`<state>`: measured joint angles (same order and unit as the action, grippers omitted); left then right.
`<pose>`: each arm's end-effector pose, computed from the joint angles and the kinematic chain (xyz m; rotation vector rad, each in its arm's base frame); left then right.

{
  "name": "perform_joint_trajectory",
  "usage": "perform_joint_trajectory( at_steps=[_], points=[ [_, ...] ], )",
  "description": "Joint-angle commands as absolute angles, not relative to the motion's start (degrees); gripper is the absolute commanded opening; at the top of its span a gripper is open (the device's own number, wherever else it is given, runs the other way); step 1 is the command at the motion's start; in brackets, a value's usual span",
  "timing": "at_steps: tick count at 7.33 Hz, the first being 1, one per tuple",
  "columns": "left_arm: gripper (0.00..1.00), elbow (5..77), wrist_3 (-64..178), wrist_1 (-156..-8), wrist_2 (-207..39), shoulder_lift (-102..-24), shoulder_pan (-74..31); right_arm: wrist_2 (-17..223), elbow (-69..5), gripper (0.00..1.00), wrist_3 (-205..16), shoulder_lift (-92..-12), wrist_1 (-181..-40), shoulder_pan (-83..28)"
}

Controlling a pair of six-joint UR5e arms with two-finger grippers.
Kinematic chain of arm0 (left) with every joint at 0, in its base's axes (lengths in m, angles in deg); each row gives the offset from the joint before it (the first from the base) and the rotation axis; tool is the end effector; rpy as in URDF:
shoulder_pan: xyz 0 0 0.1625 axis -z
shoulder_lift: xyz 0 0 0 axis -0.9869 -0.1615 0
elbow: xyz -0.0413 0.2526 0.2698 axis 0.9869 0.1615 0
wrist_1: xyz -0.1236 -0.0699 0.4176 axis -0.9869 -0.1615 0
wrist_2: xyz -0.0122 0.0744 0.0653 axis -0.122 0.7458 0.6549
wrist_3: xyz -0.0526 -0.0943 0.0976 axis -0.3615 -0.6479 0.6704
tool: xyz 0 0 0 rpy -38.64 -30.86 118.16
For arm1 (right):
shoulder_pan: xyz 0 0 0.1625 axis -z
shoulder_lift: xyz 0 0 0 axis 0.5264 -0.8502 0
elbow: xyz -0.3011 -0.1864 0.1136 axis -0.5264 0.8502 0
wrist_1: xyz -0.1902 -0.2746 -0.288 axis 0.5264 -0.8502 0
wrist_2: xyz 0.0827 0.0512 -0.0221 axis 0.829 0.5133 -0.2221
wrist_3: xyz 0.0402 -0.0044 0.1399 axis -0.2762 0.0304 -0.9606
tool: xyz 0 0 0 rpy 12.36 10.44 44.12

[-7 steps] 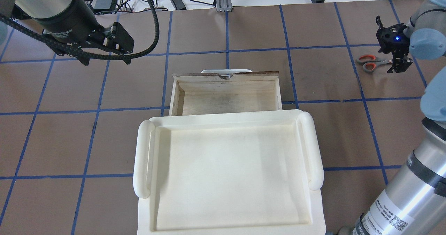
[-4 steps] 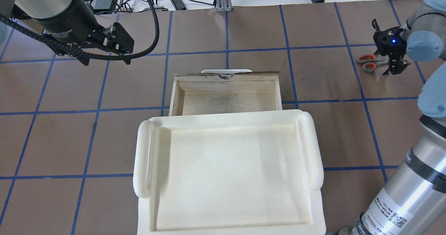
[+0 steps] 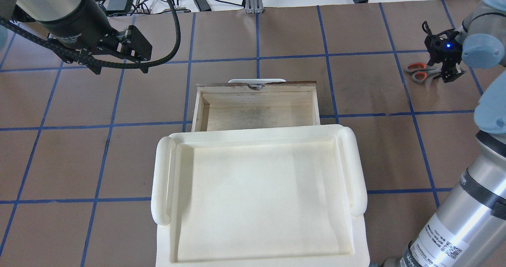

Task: Put scissors in drawer and close it
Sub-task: 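Close the right gripper on the scissors handles and lift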

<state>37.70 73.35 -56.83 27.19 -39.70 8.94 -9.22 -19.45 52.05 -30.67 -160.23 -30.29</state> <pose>-0.1308 -0.5062 0.4403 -0.0339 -3.1350 0.1332 -0.2152 -0.6935 0.0801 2.3825 -1.9365 0.0389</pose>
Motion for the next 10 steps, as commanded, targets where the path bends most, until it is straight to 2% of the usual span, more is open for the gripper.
perform_joint_trajectory(
  at_steps=[1,3,5,8,10],
  points=[
    [1.00,37.71,73.35,-56.83,27.22,-39.72,8.94,-9.25,-19.39,0.00,52.32,-30.99,-160.14,-30.29],
    [1.00,37.71,73.35,-56.83,27.22,-39.72,8.94,-9.25,-19.39,0.00,51.28,-33.62,-156.57,-30.72],
    [1.00,37.71,73.44,-56.83,27.22,-39.72,8.94,-9.68,-19.48,0.00,44.98,-38.88,-147.27,-32.39],
    [1.00,37.71,73.44,-56.83,27.22,-39.72,8.94,-11.18,-20.45,0.00,31.71,-50.82,-137.49,-40.72],
    [1.00,37.71,73.44,-56.83,27.22,-39.63,8.94,-10.83,-20.62,0.00,21.80,-55.32,-130.47,-47.57]
  ],
)
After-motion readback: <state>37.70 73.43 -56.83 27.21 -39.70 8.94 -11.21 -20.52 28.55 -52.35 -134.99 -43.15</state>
